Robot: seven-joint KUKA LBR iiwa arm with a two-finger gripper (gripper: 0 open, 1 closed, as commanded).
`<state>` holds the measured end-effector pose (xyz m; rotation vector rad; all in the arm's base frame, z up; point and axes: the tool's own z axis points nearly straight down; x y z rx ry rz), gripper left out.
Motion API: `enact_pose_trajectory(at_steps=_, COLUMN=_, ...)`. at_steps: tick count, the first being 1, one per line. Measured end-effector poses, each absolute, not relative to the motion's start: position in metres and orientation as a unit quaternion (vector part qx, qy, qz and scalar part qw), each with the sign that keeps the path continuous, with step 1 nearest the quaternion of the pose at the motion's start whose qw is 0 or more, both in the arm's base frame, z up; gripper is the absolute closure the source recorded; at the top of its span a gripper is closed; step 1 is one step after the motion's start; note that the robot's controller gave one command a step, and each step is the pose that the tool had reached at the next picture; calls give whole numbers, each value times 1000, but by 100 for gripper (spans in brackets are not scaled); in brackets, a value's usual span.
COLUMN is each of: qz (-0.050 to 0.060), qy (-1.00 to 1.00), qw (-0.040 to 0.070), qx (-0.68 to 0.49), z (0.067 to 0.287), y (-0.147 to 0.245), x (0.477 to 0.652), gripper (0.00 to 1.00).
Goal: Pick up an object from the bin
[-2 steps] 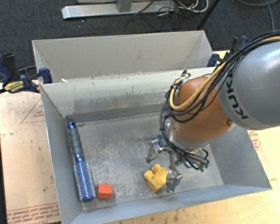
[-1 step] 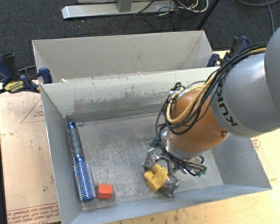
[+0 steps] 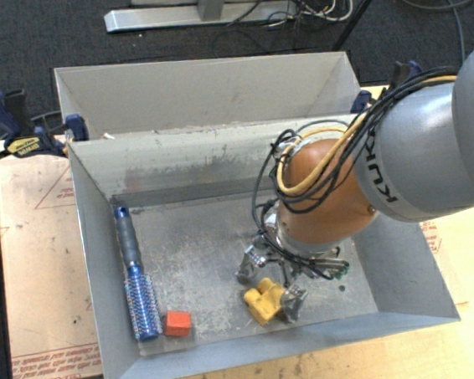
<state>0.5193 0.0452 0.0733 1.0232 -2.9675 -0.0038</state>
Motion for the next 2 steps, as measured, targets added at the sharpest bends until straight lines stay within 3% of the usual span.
enact_pose_trajectory(at_steps=1, qz=-1, qy=-945, qw=-3, qx=326, z=75, y=45, x=521, gripper=100)
enact_pose_trajectory(at_steps=2, qz=1, qy=-889, qw=-5, qx=459, z=220, y=70, x=523, gripper=100)
